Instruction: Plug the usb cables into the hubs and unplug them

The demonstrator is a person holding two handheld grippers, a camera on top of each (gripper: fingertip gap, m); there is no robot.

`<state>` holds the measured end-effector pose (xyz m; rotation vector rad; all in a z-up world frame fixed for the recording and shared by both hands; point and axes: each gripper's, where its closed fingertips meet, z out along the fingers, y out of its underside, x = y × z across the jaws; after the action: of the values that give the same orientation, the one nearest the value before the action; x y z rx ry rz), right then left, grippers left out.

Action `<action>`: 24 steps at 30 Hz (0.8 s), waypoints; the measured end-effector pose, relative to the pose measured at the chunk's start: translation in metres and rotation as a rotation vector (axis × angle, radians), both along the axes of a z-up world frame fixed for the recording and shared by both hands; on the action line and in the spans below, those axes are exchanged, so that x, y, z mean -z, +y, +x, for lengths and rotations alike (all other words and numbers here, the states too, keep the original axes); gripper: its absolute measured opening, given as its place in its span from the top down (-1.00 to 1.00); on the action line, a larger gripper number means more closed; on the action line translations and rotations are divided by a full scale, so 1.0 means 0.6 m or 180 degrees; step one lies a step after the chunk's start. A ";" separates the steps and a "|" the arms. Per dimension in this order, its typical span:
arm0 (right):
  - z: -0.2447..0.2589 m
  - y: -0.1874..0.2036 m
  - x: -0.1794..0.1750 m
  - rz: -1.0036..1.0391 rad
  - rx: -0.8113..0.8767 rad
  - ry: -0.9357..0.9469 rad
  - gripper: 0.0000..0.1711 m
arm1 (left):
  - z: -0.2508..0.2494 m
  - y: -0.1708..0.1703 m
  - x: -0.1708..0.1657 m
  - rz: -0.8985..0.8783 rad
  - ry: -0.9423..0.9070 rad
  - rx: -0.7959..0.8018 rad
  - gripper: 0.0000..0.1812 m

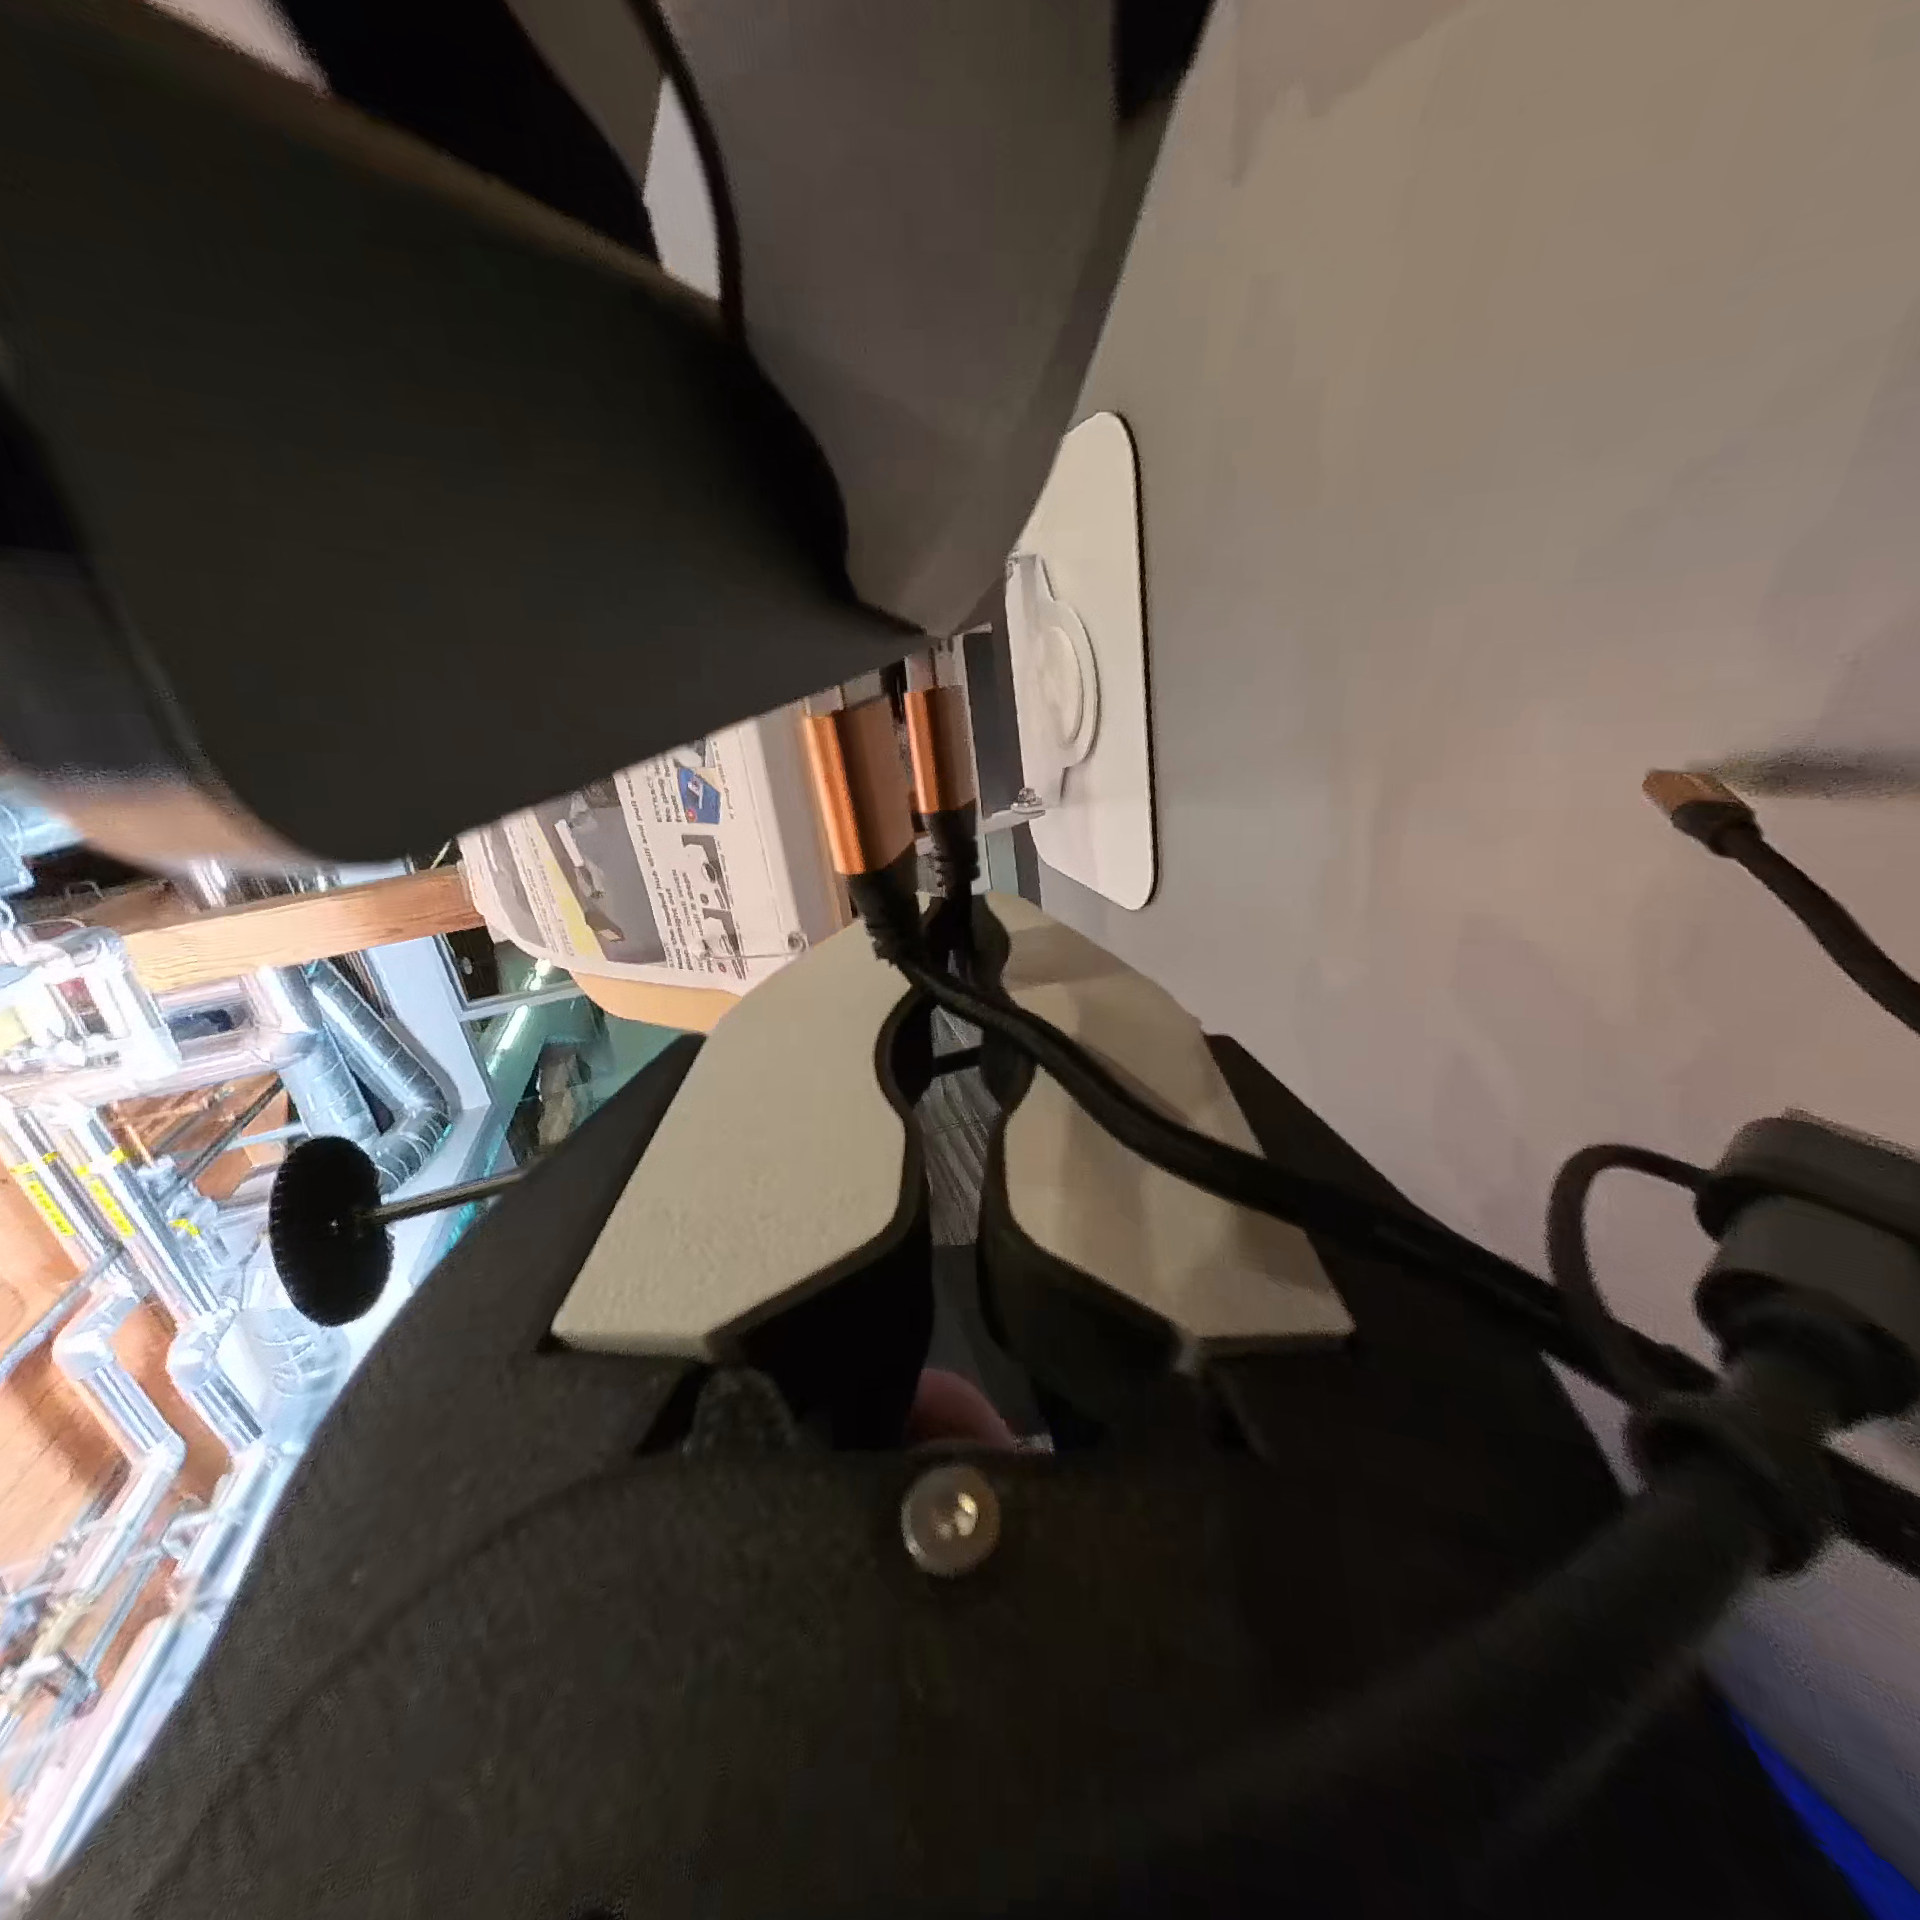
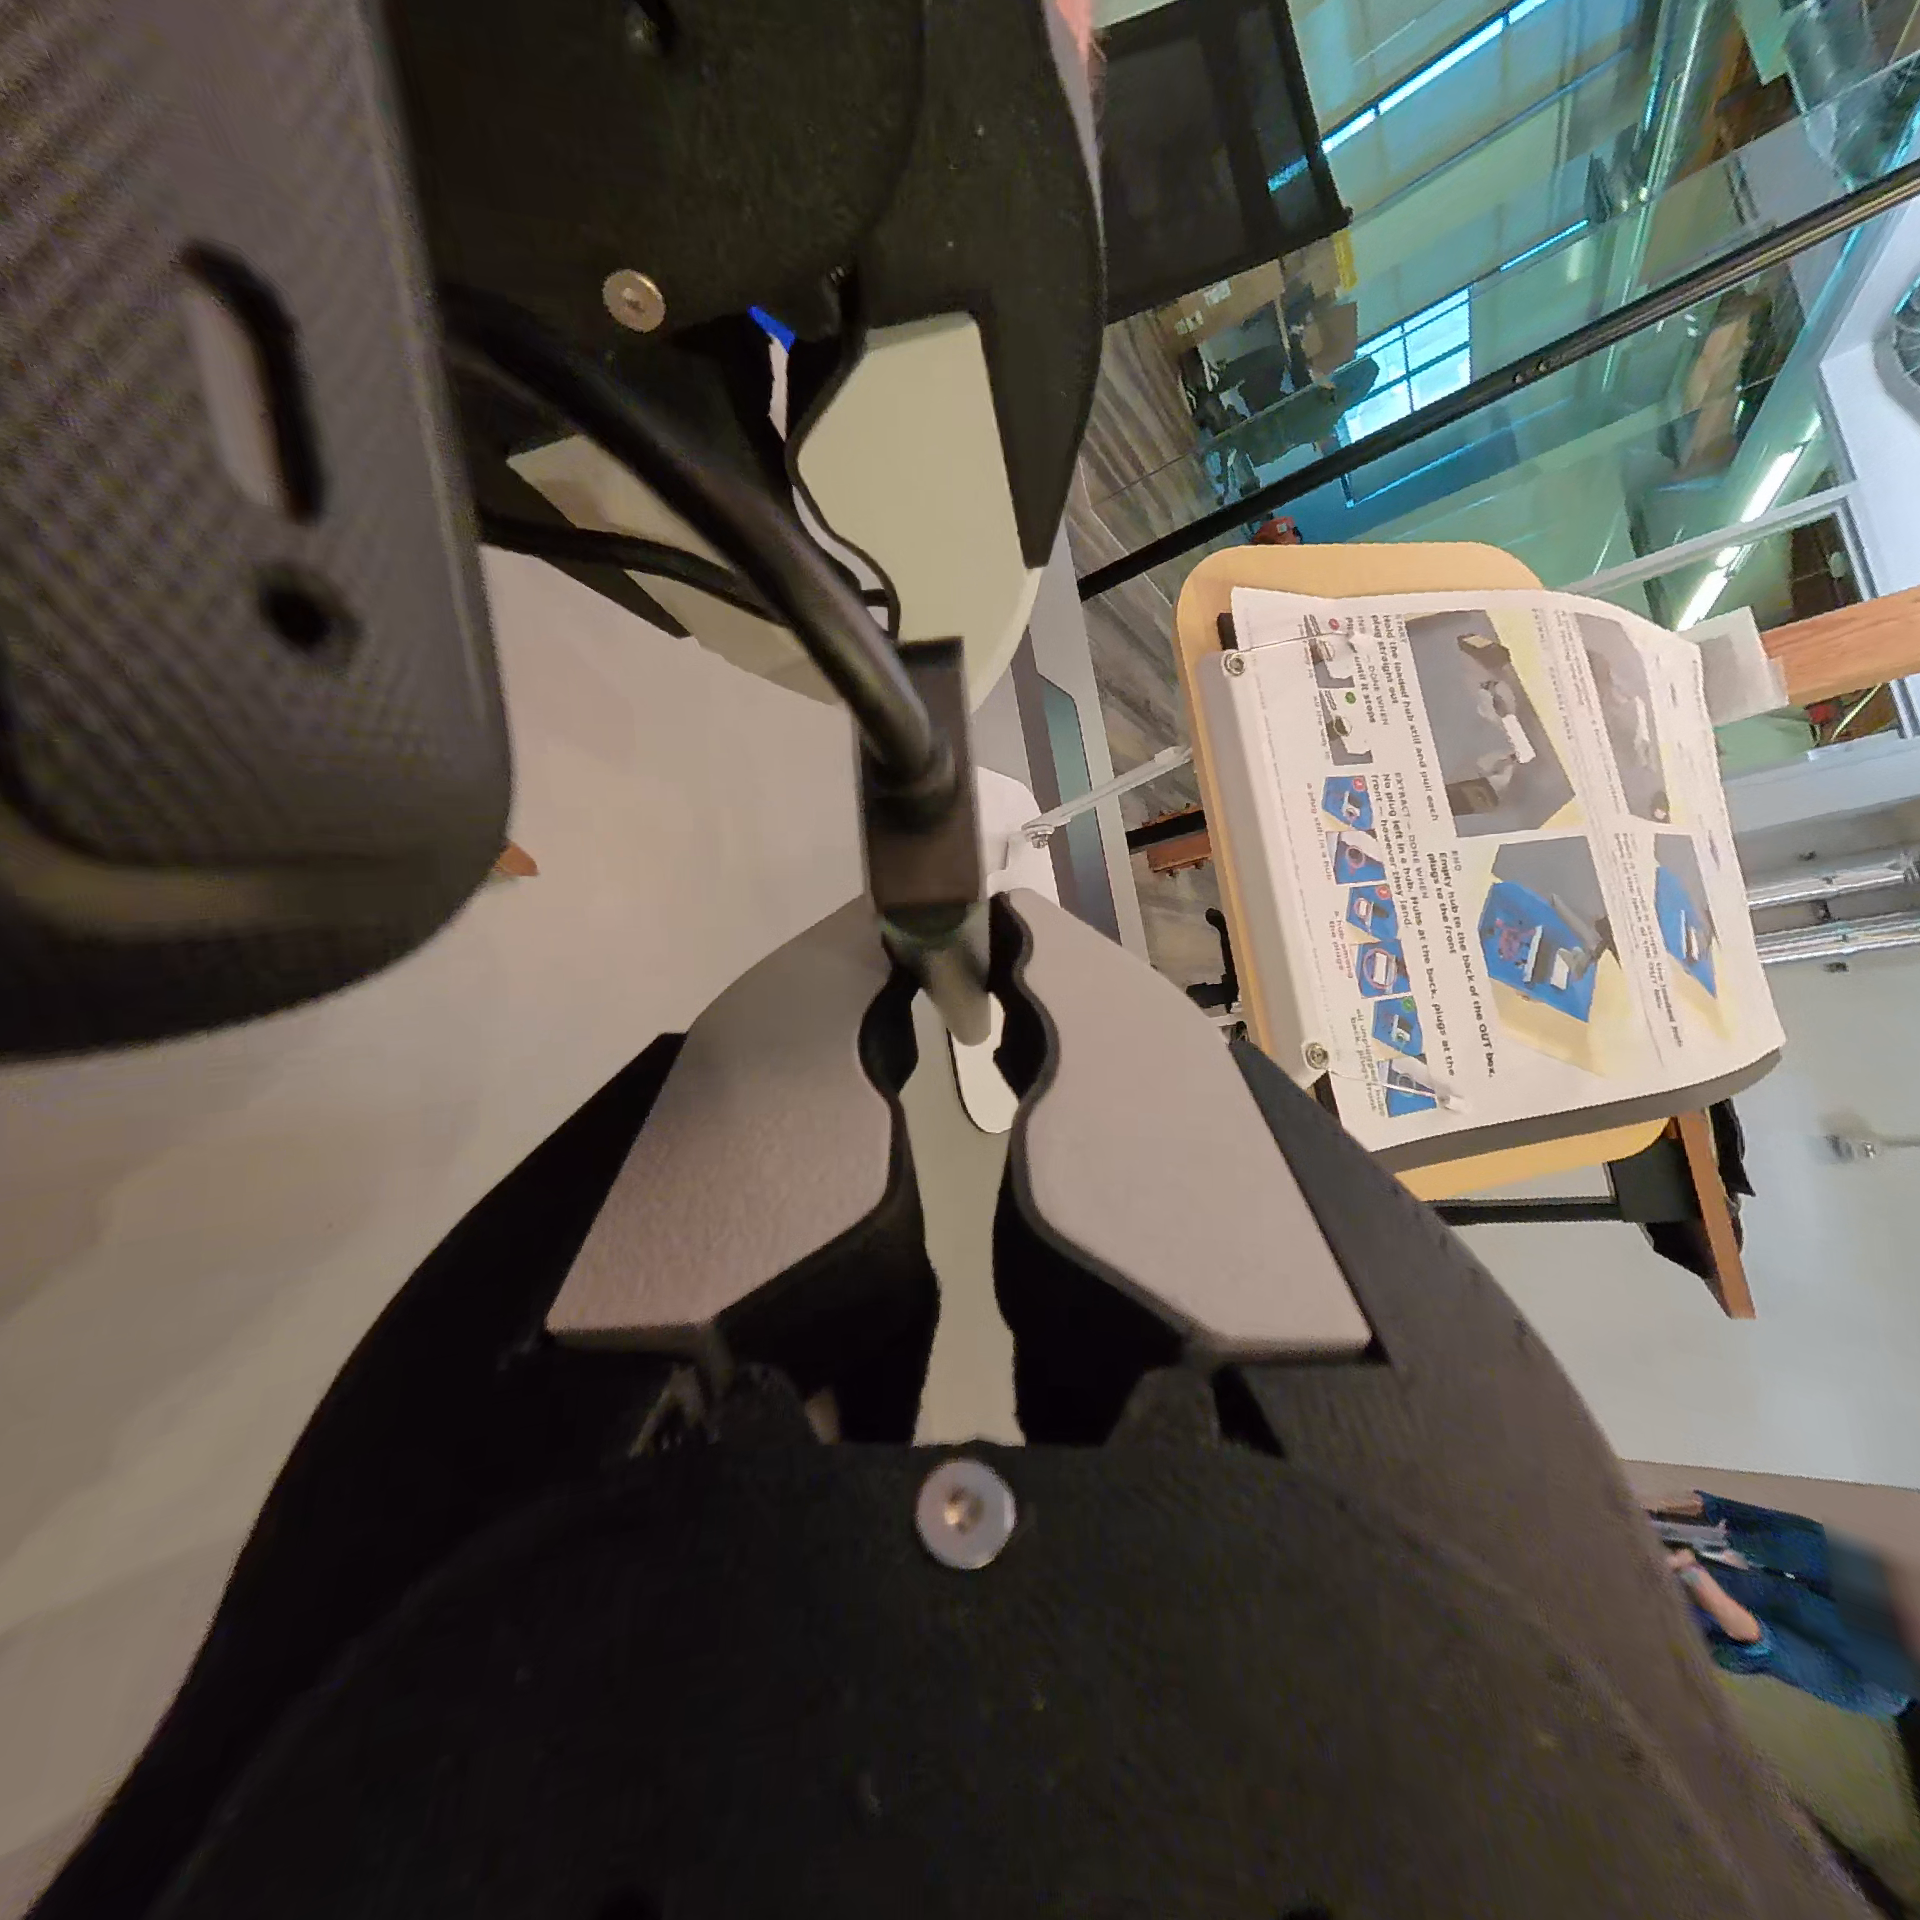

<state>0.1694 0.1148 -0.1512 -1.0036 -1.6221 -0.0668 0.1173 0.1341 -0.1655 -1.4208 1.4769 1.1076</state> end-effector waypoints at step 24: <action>0.016 0.035 0.000 -0.0382 0.0240 0.0092 0.75 | 0.044 -0.013 -0.010 0.0130 -0.0223 0.0468 0.97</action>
<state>0.1792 0.1359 -0.1513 -1.1531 -1.5765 -0.0059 0.1440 0.1262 -0.1594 -1.2884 1.4754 0.9823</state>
